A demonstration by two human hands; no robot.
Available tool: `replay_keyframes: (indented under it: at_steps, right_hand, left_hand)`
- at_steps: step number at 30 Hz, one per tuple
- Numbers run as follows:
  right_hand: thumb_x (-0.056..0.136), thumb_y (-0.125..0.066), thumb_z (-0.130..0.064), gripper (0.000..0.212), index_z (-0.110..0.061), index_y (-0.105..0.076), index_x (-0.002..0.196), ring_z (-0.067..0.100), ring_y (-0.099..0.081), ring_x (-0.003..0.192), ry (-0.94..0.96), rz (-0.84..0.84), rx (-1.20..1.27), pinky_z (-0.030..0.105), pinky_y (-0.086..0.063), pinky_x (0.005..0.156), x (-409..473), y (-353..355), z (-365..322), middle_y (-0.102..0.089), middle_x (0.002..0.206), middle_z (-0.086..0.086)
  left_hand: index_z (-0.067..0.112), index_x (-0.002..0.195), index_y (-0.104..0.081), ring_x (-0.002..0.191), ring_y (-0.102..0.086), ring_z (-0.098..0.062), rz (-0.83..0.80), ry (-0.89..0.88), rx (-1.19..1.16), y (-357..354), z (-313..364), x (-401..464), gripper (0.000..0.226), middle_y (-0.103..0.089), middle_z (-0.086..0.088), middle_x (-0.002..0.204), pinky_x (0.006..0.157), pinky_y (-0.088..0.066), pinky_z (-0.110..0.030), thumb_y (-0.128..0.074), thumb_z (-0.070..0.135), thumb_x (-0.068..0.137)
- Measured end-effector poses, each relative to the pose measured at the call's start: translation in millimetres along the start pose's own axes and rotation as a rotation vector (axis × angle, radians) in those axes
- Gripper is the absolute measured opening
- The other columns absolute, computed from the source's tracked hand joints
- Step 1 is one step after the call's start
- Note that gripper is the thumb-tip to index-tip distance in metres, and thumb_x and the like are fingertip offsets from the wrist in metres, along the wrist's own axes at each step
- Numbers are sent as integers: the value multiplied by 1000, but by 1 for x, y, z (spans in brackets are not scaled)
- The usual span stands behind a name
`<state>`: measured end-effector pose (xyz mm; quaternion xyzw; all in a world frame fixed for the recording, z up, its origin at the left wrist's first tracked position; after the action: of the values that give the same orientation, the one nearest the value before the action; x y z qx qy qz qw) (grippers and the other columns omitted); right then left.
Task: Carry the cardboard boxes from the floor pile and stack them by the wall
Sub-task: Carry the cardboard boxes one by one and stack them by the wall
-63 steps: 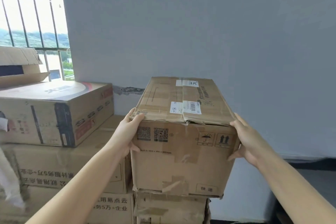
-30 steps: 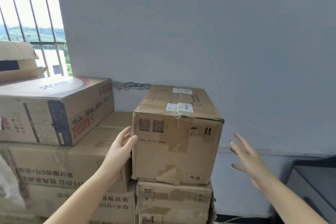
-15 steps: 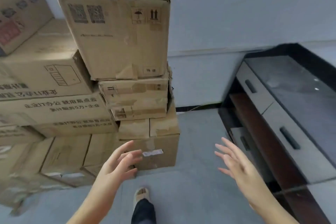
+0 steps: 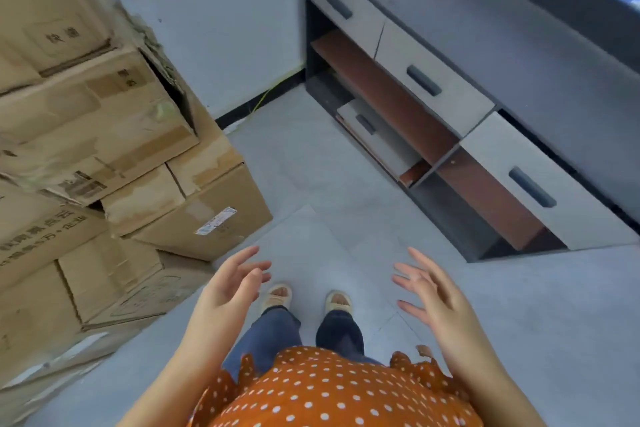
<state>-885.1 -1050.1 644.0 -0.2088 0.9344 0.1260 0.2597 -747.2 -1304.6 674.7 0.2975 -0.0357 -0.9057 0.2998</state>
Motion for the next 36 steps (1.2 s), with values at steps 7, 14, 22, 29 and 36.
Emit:
replay_keyframes:
  at_steps: [7, 14, 22, 29, 36]
  right_hand:
    - [98, -47, -28, 24, -38, -52, 119, 8, -62, 108, -79, 394, 200, 23, -53, 82, -63, -22, 31, -60, 125, -8]
    - [96, -51, -27, 30, -33, -53, 125, 9, -59, 113, -120, 675, 389, 34, -46, 97, -162, -65, 71, -60, 127, -8]
    - [94, -47, -34, 17, -39, -55, 108, 9, -61, 106, -207, 1047, 609, 28, -50, 86, -254, -92, 127, -60, 125, -2]
    - [96, -50, -33, 22, -38, -58, 115, 7, -65, 104, -201, 1225, 696, 40, -51, 96, -333, -112, 166, -66, 116, -10]
    - [97, -50, -30, 21, -40, -61, 112, -1, -67, 97, -214, 1384, 757, 28, -52, 84, -460, -153, 241, -70, 106, -17]
  left_hand:
    - [33, 129, -48, 97, -62, 5, -264, -124, 228, 17, 18, 24, 33, -68, 11, 108, 95, -45, -29, -46, 23, 97]
    - [39, 123, -49, 97, -62, 5, -587, -206, 417, 1, 20, 30, 30, -66, 12, 109, 94, -47, -27, -46, 26, 97]
    - [52, 111, -47, 96, -61, 10, -889, -360, 523, -55, 24, -9, 26, -64, 32, 101, 81, -45, -15, -45, 30, 96]
    - [47, 114, -49, 95, -63, 4, -1067, -361, 547, -75, -7, -76, 31, -67, 19, 102, 87, -47, -19, -46, 44, 83]
    - [44, 113, -52, 95, -65, -2, -1225, -389, 579, -87, -77, -188, 23, -67, 15, 103, 86, -48, -22, -48, 31, 95]
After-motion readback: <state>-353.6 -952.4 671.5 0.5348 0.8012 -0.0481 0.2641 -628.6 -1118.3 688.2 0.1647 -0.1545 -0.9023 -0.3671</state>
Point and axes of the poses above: each hand's wrist, its own x-axis towards the middle knuckle, its own y-axis out of the back of the hand, z = x × y, the point moved 10 cm from there along x, towards the middle knuckle
